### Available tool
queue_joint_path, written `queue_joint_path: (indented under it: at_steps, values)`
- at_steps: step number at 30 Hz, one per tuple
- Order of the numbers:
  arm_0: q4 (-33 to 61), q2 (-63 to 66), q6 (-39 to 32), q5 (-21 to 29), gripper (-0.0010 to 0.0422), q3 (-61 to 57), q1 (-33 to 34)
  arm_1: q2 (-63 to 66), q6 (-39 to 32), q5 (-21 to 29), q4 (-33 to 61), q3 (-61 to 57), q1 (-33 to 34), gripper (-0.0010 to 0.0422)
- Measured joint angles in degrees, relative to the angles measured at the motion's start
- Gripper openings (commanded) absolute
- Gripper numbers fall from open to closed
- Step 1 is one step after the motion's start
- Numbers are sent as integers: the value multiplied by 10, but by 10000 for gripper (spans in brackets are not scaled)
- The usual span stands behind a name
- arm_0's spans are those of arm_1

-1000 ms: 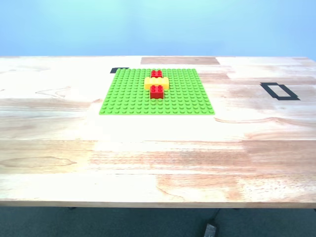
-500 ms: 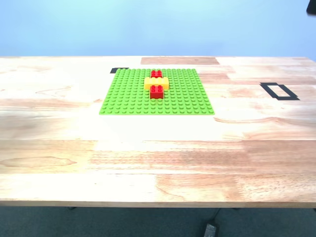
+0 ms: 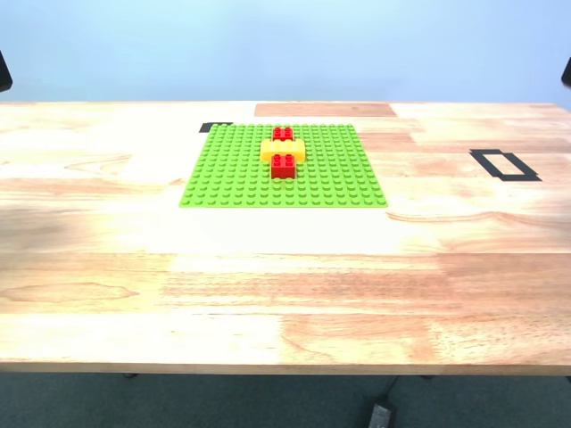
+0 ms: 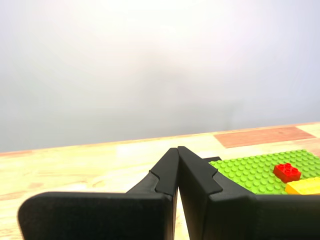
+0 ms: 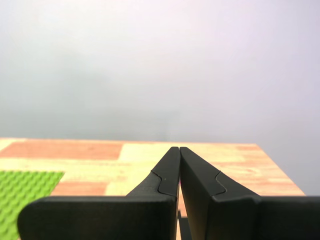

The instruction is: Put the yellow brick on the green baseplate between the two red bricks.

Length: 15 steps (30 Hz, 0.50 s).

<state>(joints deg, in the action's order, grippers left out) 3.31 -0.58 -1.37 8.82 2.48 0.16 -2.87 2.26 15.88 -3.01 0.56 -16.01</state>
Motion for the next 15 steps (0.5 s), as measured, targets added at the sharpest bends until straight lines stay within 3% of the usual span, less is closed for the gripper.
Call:
queue_joint_path:
  at_steps: [15]
  values:
    - [-7,0,1,0,0,-3,0,2,9,-4,0,0,0,0]
